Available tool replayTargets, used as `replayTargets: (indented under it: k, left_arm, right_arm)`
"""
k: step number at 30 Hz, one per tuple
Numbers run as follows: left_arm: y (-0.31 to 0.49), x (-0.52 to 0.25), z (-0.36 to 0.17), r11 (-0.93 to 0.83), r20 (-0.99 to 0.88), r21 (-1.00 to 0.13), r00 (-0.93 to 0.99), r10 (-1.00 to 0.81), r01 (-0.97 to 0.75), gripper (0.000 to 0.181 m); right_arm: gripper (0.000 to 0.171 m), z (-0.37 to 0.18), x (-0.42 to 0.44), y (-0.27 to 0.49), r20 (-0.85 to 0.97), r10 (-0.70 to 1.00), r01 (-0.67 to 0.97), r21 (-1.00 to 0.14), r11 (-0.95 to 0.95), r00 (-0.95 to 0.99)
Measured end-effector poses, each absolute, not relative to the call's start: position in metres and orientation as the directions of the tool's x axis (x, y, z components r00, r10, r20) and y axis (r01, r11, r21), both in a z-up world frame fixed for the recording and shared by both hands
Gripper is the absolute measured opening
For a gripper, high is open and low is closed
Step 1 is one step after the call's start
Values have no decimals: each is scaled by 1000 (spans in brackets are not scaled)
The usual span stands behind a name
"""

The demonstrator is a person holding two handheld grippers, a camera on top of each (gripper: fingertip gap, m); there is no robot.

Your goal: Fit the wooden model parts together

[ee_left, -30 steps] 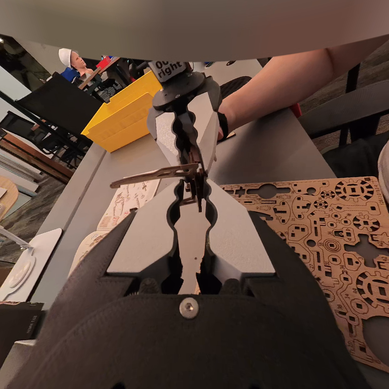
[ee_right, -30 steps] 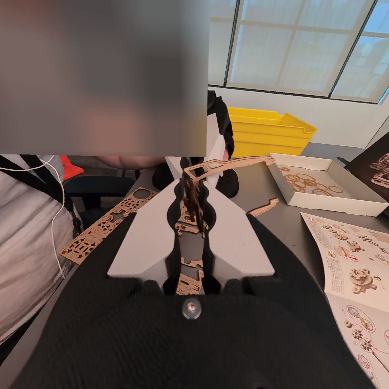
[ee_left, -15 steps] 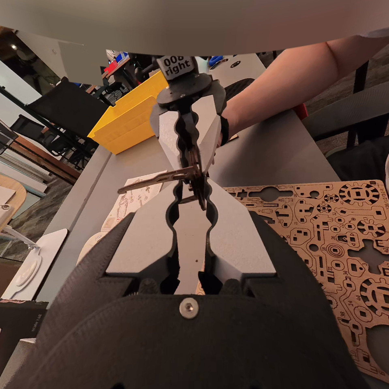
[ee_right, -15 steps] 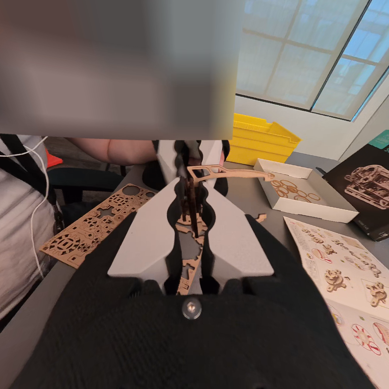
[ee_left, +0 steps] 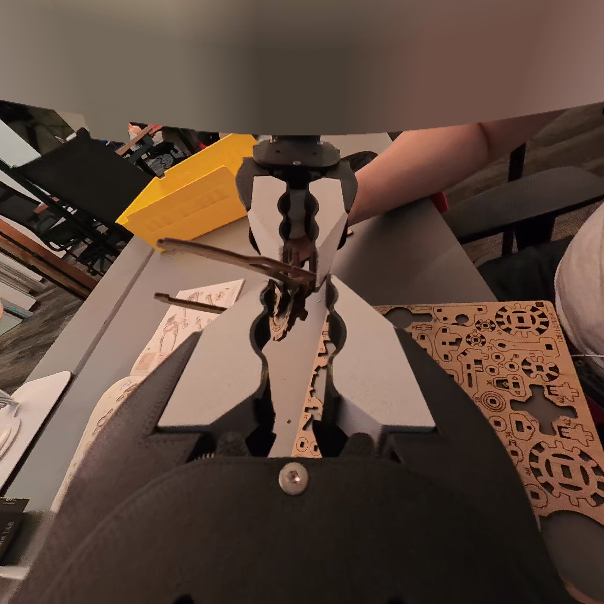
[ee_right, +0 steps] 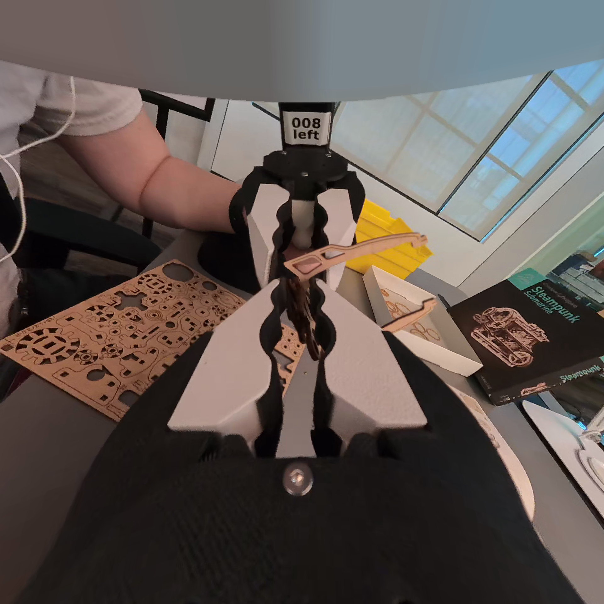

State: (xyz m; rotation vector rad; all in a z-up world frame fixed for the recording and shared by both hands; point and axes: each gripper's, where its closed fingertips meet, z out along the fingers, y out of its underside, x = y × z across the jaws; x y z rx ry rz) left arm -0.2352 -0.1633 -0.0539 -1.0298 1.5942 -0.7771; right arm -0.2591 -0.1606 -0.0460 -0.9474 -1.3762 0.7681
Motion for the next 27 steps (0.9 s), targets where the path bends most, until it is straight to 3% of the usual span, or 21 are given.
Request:
replayTargets:
  k: [27]
  left_arm:
    - [-163,-236,-55,375,-357,-896,-115,-927,-239,25]
  right_arm:
    - [10,-45,-259,-159,379,923,50,-925,376,70]
